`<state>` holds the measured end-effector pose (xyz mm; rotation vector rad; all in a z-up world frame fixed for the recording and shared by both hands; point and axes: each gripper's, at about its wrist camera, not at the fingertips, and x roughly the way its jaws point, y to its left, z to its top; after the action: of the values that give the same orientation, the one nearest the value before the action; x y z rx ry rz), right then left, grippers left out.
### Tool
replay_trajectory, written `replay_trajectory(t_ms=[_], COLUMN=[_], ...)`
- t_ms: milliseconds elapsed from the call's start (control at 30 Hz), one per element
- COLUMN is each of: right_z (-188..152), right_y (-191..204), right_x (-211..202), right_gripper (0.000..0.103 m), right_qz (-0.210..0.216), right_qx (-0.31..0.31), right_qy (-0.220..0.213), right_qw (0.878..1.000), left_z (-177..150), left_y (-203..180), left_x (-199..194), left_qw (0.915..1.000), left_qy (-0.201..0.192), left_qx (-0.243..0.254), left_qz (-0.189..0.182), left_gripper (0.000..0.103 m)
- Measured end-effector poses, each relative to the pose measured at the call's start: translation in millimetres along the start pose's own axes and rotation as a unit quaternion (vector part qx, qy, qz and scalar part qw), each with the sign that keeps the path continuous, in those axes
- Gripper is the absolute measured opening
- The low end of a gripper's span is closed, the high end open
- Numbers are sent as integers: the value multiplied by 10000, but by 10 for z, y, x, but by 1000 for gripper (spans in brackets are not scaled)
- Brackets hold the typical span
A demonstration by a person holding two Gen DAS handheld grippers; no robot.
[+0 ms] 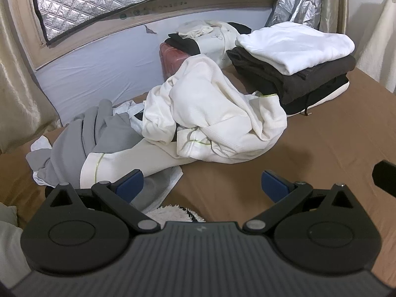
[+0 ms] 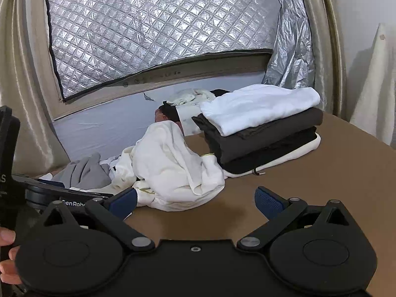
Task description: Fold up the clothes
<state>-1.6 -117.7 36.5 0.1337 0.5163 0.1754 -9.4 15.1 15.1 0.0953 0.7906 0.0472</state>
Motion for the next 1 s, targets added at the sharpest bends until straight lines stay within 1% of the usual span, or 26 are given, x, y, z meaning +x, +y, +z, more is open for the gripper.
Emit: replay_trajectory(t_ms=[667,700,833,1000], right_z=[-6,-12,-46,-110], right_y=[-76,-82,-115,-178], right_x=[17,27,86,196], right_gripper=[103,103,103,103], right_qz=[-58,-59,-67,53], right_qx=[94,103,143,245], right_qy=[10,22,85,66], right_qw=[9999,9999,9998,9997], left_z=[-1,-5,-17,-49], left_y=[0,-3,-12,-27], left_x=[7,22,65,221], left_qw=[10000,10000,9997,9998], left_qy=[26,45,172,142], left_qx=[24,26,27,-42], left_qz=[3,11,-159,-161], left_gripper=[103,103,103,103])
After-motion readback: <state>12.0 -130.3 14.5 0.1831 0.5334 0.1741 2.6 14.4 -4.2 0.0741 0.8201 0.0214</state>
